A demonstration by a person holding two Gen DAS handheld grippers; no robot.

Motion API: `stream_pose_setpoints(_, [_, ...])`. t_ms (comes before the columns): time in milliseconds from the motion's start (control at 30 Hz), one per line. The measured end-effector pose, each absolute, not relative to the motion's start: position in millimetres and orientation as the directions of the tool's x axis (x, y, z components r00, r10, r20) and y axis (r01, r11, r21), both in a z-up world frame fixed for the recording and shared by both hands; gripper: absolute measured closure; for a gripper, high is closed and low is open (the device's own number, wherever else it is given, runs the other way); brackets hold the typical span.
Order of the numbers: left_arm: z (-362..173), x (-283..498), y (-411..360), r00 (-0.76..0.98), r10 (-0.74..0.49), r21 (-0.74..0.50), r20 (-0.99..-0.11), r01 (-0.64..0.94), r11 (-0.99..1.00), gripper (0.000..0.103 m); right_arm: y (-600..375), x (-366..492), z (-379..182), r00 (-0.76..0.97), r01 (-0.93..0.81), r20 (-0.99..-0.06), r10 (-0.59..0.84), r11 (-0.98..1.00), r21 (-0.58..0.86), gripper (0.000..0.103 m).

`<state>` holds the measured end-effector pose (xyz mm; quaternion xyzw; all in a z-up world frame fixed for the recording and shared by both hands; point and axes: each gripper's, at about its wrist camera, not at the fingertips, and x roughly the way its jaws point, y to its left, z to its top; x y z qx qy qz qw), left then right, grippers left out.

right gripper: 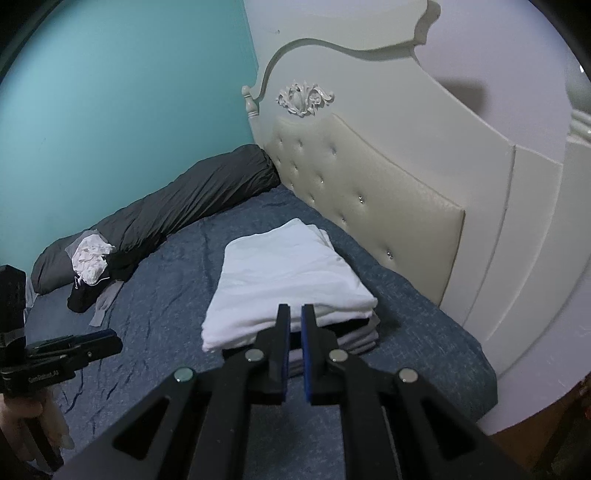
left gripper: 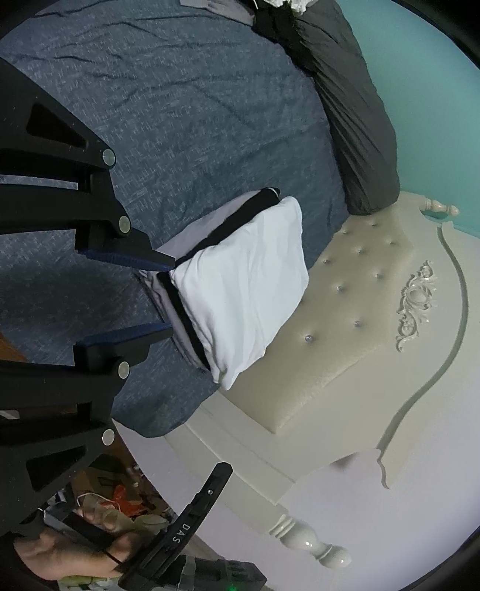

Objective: Fold clothes
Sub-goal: 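Open both grippers and pull them back from the folded shirt stack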

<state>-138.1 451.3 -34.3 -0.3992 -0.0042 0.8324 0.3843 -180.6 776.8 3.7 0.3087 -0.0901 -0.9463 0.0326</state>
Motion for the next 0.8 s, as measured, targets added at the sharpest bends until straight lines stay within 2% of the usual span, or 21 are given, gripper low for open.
stream_pose_setpoints(167, [-21.7,-125.5,435.6,-0.402,0.646,-0.305,-0.649,-0.641,-0.705,0.064,761.8,-159.9,16.8,-0.812,0.004,-0.572,-0.111,-0.983,0.185,0.092])
stream_pose_setpoints(433, [1.7,-104.1,412.7,-0.428,0.653,-0.283,-0.624,-0.655,-0.700,0.061,746.2,-131.4,31.3,-0.820,-0.007,-0.563,-0.103,-0.982,0.188,0.086])
stream_pose_setpoints(567, [9.3,-93.9,403.0,-0.433,0.658,-0.275,-0.616,-0.664,-0.695,0.057,737.4,-116.1,39.2,-0.826,-0.001,-0.554,-0.106,-0.982,0.189,0.070])
stream_pose_setpoints(800, [20.7,-79.8,384.8,-0.444,0.666,-0.268,-0.600,-0.673,-0.690,0.052,723.5,-87.8,46.8,-0.832,-0.005,-0.545,-0.100,-0.982,0.188,0.069])
